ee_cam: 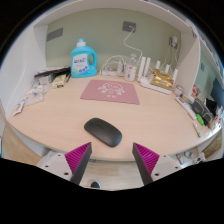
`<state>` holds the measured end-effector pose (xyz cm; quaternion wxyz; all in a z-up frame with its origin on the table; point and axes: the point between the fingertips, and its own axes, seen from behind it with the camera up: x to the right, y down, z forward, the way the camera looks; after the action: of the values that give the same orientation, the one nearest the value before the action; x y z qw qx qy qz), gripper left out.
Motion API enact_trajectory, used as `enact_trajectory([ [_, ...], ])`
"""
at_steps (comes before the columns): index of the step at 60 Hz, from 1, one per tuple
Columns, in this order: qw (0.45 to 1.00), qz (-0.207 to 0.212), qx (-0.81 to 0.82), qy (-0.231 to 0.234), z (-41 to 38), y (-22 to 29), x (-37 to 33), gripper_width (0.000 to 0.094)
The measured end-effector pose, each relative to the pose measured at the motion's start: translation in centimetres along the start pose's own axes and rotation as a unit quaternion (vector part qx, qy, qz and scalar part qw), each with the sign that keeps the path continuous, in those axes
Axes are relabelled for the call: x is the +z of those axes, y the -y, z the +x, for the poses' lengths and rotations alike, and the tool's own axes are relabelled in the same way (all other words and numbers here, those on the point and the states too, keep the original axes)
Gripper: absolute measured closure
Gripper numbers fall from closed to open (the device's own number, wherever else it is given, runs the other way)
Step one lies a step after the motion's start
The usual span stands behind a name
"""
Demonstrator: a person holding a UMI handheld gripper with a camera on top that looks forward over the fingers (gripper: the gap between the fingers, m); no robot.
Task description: Arrange mouse
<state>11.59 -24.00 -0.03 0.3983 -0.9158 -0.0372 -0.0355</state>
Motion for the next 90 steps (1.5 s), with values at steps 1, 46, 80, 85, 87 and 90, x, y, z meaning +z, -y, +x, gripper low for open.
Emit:
enact_trajectory([
  [1, 1.0, -0.001, -0.002, 0.002, -0.2, 0.1, 0.5, 0.0095],
  [46, 1.0, 0.004, -0.003, 0.0, 0.4, 5.9, 8.5, 0.0584],
  [80, 0.982, 0.175, 0.054, -0.044, 6.8, 32.7, 5.5, 0.0589],
  [85, 0.989, 0.138, 0.053, -0.024, 5.1, 32.2, 11.5, 0.059],
  [87, 0.992, 0.116, 0.056, -0.013, 4.2, 31.2, 14.0, 0.0591],
  [90, 0.994, 0.092, 0.064, -0.001, 3.0, 29.2, 17.6, 0.059],
])
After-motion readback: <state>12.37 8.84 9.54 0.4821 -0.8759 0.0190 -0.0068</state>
